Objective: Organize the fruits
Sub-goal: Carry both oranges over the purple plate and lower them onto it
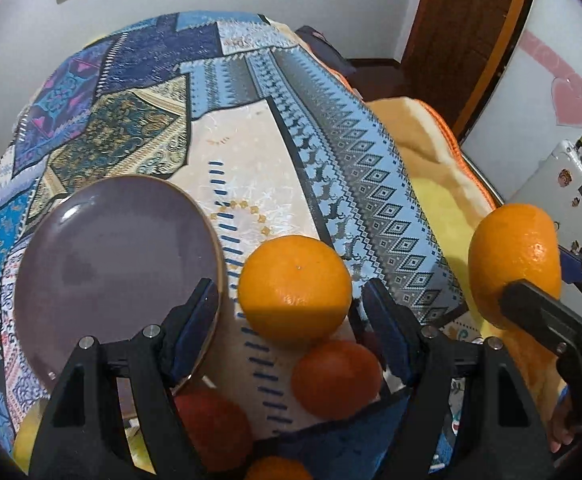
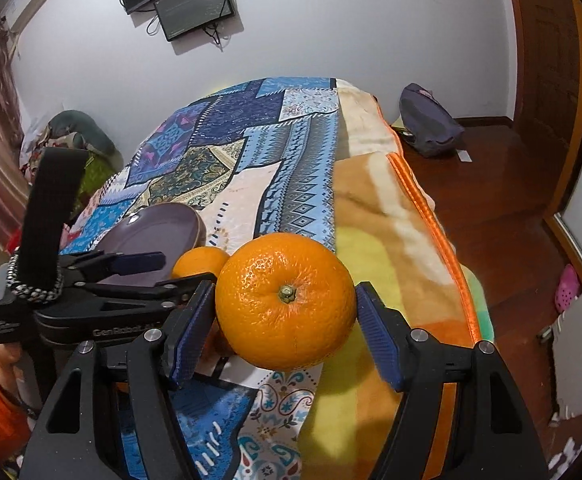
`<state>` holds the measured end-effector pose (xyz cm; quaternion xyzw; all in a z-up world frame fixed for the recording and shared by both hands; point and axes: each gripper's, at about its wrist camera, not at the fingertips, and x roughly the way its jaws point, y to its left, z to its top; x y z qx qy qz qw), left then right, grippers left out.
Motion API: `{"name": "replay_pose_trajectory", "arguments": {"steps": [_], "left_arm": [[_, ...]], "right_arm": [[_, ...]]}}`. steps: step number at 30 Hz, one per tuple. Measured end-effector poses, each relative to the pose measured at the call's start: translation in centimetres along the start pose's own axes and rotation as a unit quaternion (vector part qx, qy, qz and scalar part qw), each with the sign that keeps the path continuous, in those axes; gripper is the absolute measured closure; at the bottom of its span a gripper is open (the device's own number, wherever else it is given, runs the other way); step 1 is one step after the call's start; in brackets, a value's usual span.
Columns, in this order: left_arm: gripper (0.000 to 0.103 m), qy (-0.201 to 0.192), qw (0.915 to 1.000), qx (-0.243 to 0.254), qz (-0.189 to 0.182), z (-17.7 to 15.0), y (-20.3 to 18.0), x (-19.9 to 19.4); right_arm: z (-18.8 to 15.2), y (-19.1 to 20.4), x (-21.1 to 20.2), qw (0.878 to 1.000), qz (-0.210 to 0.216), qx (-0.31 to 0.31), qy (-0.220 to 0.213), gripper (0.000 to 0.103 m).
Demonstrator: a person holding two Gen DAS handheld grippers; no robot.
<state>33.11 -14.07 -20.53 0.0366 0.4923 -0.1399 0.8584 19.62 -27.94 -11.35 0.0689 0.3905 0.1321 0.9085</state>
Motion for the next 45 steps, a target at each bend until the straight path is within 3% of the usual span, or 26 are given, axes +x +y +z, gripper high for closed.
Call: {"name": "replay_pose_trajectory", "arguments": {"steps": [2, 7, 10, 14, 21, 26, 34, 45], "left_arm": [[0.028, 0.013, 0.9998, 0.003, -0.013, 0.0, -0.3, 1.0], [0.028, 0.024, 0.9997, 0.006, -0.005, 0.3, -0.5, 2.2], [0.037, 0.044, 0.9989, -0.011, -0.009, 0.6, 0.2, 3.2], [0.038, 0.042, 0.9987, -0.019, -0.021, 0.5, 0.8, 3.1], [0.038, 0.012, 0.9993, -0.018, -0.030, -0.1, 0.7, 0.1], [0.038, -0.031, 0.9988, -0.026, -0.027, -0.5, 1.8, -4.6], [0.038, -0.086, 0.9955, -0.038, 0.006, -1.0, 5.4, -10.2], [0.038, -0.107, 0.9911, -0.069, 0.040, -2.2, 11.0, -12.6]], "right_arm": [[-0.1, -0.4, 0.2, 1.000, 0.001, 0.004, 0.002, 0.036], [-0.4, -0.7, 0.6, 1.000, 0.006, 0.010, 0.007, 0.036], [-0.5, -0.6, 0.8, 1.000, 0.007, 0.011, 0.011, 0.036], [-0.4, -0.4, 0.7, 1.000, 0.007, 0.005, 0.012, 0.036], [-0.1, 0.8, 0.2, 1.000, 0.002, -0.008, 0.009, 0.036], [0.5, 2.3, 0.0, 1.000, 0.003, -0.020, 0.003, 0.036], [1.9, 5.8, 0.4, 0.999, 0.019, -0.048, -0.011, 0.036], [3.7, 10.6, 3.3, 0.995, 0.035, -0.087, -0.013, 0.036]]}}
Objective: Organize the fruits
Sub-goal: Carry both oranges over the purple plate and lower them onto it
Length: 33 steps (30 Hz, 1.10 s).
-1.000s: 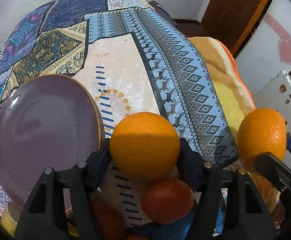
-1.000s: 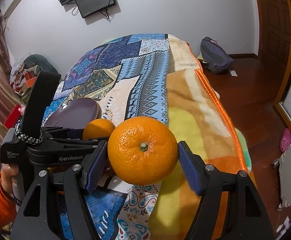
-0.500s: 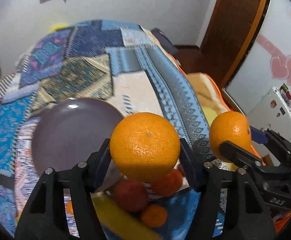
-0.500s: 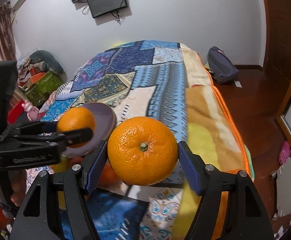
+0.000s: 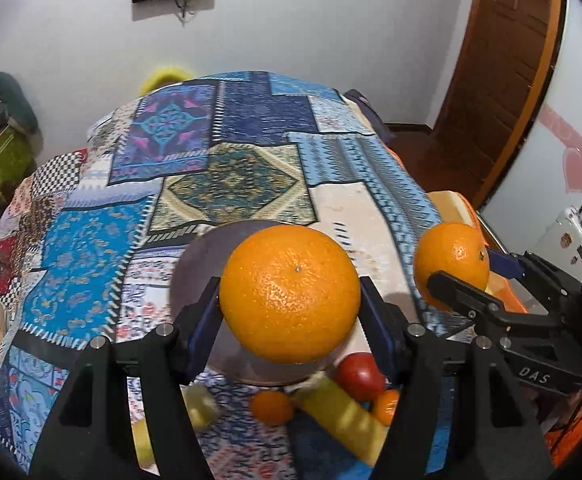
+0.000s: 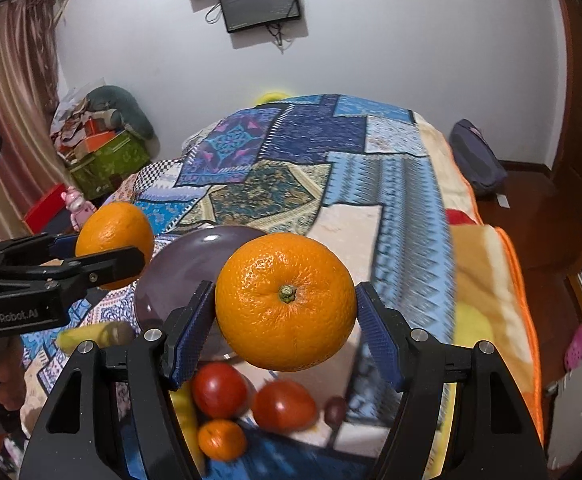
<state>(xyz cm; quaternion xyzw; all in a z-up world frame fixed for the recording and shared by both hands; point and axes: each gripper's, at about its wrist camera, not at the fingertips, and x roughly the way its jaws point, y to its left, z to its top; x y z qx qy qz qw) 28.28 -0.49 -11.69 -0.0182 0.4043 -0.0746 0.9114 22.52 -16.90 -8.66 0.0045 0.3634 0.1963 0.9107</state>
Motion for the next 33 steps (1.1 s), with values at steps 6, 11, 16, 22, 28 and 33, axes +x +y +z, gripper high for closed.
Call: {"name": "replay_pose_trajectory", "arguments": {"steps": [6, 11, 16, 22, 28, 33], "left_arm": [[0.038, 0.005, 0.9998, -0.014, 0.011, -0.1, 2.7, 1.0], [0.038, 0.017, 0.9994, -0.027, 0.017, -0.2, 4.5, 3.0], [0.038, 0.033, 0.9985, -0.039, 0.019, -0.3, 5.8, 4.9], [0.038, 0.046, 0.9978, -0.042, 0.022, -0.2, 6.2, 7.0], [0.038, 0.055, 0.9970, -0.049, 0.022, 0.2, 6.9, 8.8], [0.038, 0.066, 0.9964, -0.047, 0.025, 0.5, 7.2, 10.1]], "right_arm": [[1.1, 1.8, 2.8, 1.000, 0.005, -0.023, 0.013, 0.036], [1.6, 3.0, 5.7, 0.998, 0.008, -0.044, 0.042, 0.036], [1.5, 3.7, 8.4, 0.995, 0.009, -0.066, 0.077, 0.036], [1.5, 4.0, 10.8, 0.990, 0.009, -0.082, 0.111, 0.036], [2.1, 4.1, 12.5, 0.986, 0.000, -0.101, 0.131, 0.036], [2.2, 4.0, 13.7, 0.984, -0.005, -0.110, 0.143, 0.036]]}}
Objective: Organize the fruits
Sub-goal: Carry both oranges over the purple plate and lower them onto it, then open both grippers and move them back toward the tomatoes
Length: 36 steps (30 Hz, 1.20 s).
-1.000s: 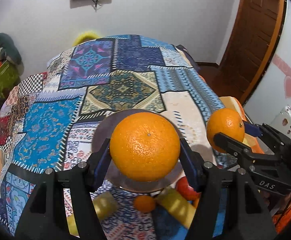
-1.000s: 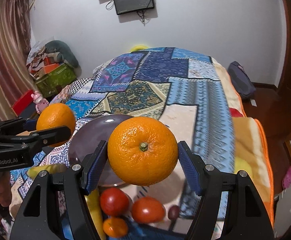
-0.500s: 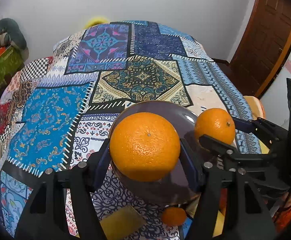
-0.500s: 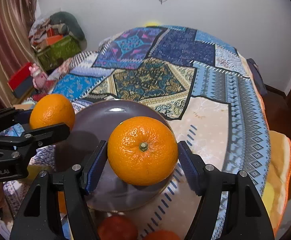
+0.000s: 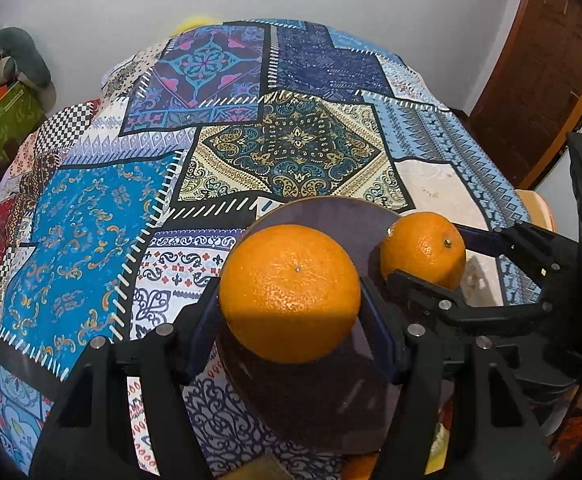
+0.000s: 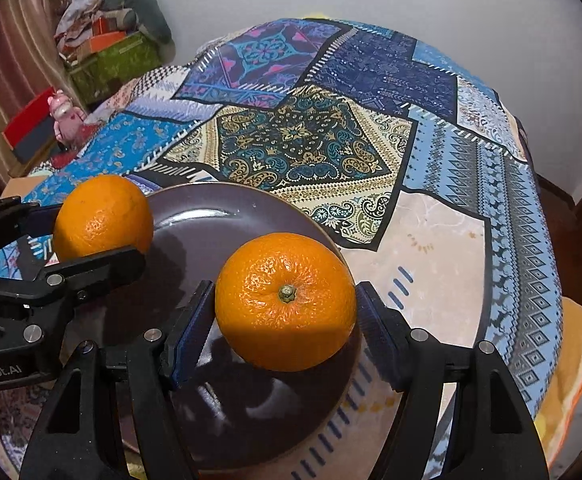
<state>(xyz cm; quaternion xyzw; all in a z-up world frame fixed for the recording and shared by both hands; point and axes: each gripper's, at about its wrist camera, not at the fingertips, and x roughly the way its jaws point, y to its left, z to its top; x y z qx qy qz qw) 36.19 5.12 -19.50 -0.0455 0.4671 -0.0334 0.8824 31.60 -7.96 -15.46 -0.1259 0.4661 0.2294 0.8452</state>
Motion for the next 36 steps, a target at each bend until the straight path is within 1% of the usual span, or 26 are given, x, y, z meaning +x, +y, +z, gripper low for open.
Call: {"name": "replay_pose_trajectory", "arguments": {"steps": [5, 8, 16, 18, 22, 28, 36], "left_arm": [[0.038, 0.011, 0.9999, -0.008, 0.000, 0.4, 0.6, 1.0], [0.038, 0.022, 0.9997, -0.011, -0.007, 0.5, 0.7, 1.4], [0.038, 0.033, 0.9993, -0.012, -0.015, 0.4, 0.6, 1.5], [0.038, 0.026, 0.9995, -0.009, -0.015, 0.4, 0.5, 1.1], [0.038, -0.005, 0.9999, 0.011, -0.001, 0.8, -0.4, -0.9], [0.038, -0.034, 0.9992, 0.019, -0.005, 0.9, -1.2, -4.3], [0.037, -0.062, 0.9975, 0.035, 0.000, -0.6, -2.2, -8.9]], "right_arm": [[0.5, -0.5, 0.6, 1.000, 0.010, 0.008, 0.011, 0.036], [0.6, -0.4, 0.8, 1.000, 0.012, 0.003, 0.017, 0.036], [0.5, -0.4, 0.8, 1.000, 0.015, -0.006, 0.023, 0.034], [0.4, -0.3, 0.6, 1.000, 0.018, -0.008, 0.021, 0.034], [0.7, 0.0, -0.5, 1.000, 0.018, -0.016, 0.007, 0.035], [0.6, 0.7, -3.3, 0.999, 0.012, -0.027, -0.018, 0.035], [-1.1, -0.4, -8.0, 0.998, 0.003, 0.007, -0.055, 0.035]]}}
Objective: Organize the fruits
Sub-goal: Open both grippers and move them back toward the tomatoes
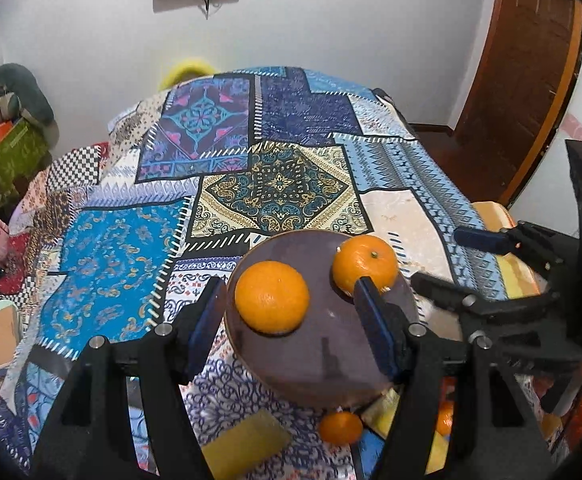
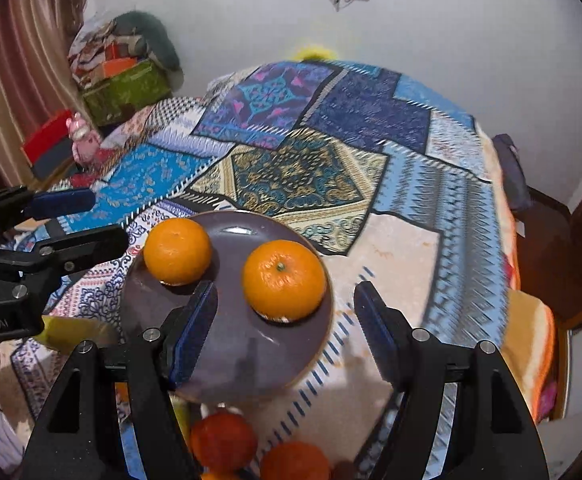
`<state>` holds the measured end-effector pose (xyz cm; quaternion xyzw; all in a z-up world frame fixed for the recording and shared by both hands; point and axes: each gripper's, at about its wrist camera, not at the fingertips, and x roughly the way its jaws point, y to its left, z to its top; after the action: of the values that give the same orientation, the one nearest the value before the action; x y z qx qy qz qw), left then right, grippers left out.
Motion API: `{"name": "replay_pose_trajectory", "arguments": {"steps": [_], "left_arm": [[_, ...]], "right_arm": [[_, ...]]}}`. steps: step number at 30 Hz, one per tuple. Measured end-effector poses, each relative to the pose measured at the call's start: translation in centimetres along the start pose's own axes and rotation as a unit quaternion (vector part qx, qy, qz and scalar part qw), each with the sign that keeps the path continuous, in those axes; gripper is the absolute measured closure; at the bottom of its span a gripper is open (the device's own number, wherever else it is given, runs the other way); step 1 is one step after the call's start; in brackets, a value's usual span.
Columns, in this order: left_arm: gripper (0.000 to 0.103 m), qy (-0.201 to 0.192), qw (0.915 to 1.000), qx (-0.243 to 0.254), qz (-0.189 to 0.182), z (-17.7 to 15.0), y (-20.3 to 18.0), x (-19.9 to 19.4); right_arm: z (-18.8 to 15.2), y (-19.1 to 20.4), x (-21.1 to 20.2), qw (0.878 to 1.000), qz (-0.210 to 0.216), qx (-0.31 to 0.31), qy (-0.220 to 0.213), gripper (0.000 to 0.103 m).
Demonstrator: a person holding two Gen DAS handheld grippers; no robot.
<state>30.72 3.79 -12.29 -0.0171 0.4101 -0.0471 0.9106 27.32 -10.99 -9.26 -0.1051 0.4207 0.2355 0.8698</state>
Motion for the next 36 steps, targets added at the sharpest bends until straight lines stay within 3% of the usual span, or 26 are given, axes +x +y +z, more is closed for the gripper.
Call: {"name": "replay_pose_trajectory", "arguments": {"steps": [8, 15, 24, 31, 36], "left_arm": [[0.037, -0.003, 1.0000, 0.006, -0.002, -2.4, -0.7, -3.3], [0.036, 0.020, 0.9998, 0.002, -0.008, -5.3, -1.0, -3.9], [0.036, 0.062, 0.9975, -0.005, -0.032, -8.2, -2.8, -1.8], [0.036, 0.075, 0.9962, -0.001, -0.045, -8.6, -4.7, -0.6], [0.036, 0.076, 0.9958, 0.009, -0.051, -8.4, -6.1, 0.1]], "right_arm": [[-2.7, -1.7, -4.4, 0.999, -0.014, 0.038, -0.028, 0.035], [-6.3, -2.9, -5.6, 0.998, -0.024, 0.063, -0.019, 0.035], [-10.1, -3.2, -4.4, 0.996, -0.006, 0.085, 0.010, 0.036], [-11.3, -3.0, -2.2, 0.995, 0.020, 0.093, 0.033, 0.048], [-11.5, -2.7, -1.1, 0.994, 0.033, 0.093, 0.041, 0.049]]}}
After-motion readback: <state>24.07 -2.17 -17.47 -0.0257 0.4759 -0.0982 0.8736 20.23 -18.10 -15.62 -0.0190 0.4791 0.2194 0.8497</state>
